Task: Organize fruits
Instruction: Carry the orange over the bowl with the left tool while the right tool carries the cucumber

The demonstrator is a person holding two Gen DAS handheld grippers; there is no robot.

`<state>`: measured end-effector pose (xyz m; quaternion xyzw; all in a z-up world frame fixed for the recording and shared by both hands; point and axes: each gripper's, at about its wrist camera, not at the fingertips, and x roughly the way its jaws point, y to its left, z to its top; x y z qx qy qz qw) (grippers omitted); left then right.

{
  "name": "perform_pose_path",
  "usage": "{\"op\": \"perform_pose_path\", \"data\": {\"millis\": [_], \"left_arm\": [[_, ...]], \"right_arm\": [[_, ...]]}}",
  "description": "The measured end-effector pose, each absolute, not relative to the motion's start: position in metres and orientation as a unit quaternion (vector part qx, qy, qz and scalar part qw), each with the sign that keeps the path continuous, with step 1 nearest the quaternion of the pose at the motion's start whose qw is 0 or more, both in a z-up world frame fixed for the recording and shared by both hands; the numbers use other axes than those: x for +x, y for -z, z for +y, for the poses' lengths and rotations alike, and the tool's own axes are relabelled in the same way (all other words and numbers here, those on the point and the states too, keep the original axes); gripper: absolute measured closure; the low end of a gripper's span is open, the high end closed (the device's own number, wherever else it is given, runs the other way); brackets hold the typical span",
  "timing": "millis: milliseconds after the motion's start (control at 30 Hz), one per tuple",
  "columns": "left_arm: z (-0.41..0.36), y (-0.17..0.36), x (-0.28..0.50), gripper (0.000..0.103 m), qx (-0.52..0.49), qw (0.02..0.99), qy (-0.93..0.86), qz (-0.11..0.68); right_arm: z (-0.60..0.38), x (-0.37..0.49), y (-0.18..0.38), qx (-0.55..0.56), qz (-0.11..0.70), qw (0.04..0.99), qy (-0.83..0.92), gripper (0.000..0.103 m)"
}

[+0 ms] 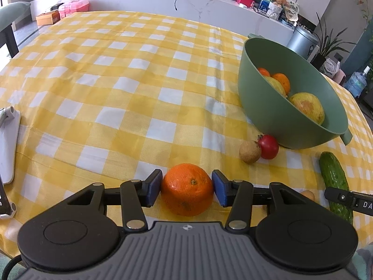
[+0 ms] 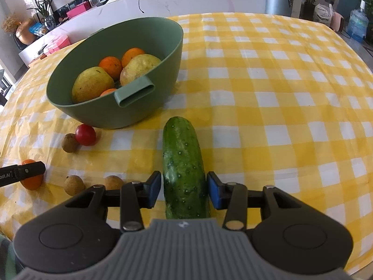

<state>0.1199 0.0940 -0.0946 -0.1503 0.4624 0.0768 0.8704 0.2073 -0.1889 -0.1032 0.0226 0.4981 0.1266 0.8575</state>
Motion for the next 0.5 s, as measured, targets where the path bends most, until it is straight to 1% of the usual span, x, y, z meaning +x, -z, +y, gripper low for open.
{"op": "perform_pose_path", "data": {"millis": [100, 133, 167, 200, 333, 500], "left_arm": [[0.095, 0.095, 0.12, 0.046, -0.155, 0.871, -0.077, 0.46], [0.095, 0.095, 0.12, 0.046, -0.155, 0.871, -0.076, 0.46], [0.095, 0.095, 0.119, 0.05, -0.154, 0.871, -0.075, 0.46], [0.096, 0.094, 0.119, 0.051, -0.158, 0.872, -0.07, 0.459], [0.099, 0.094, 0.117, 0.053, -0.168, 0.872, -0.067, 0.454], [0.099, 0.084, 0.108, 0.054, -0.187, 0.886, -0.037, 0.422]], "right_arm": [[-0.19, 0.21, 0.105, 0.031, 0.5, 0.857, -0.124, 0.062], [-0.19, 0.209, 0.104, 0.032, 0.499, 0.857, -0.123, 0.064], [-0.19, 0.209, 0.104, 0.03, 0.499, 0.857, -0.123, 0.065], [-0.19, 0.208, 0.104, 0.029, 0.498, 0.858, -0.123, 0.065], [-0.188, 0.206, 0.103, 0.019, 0.494, 0.861, -0.12, 0.067], [-0.193, 0.199, 0.096, 0.03, 0.479, 0.869, -0.122, 0.067]]}}
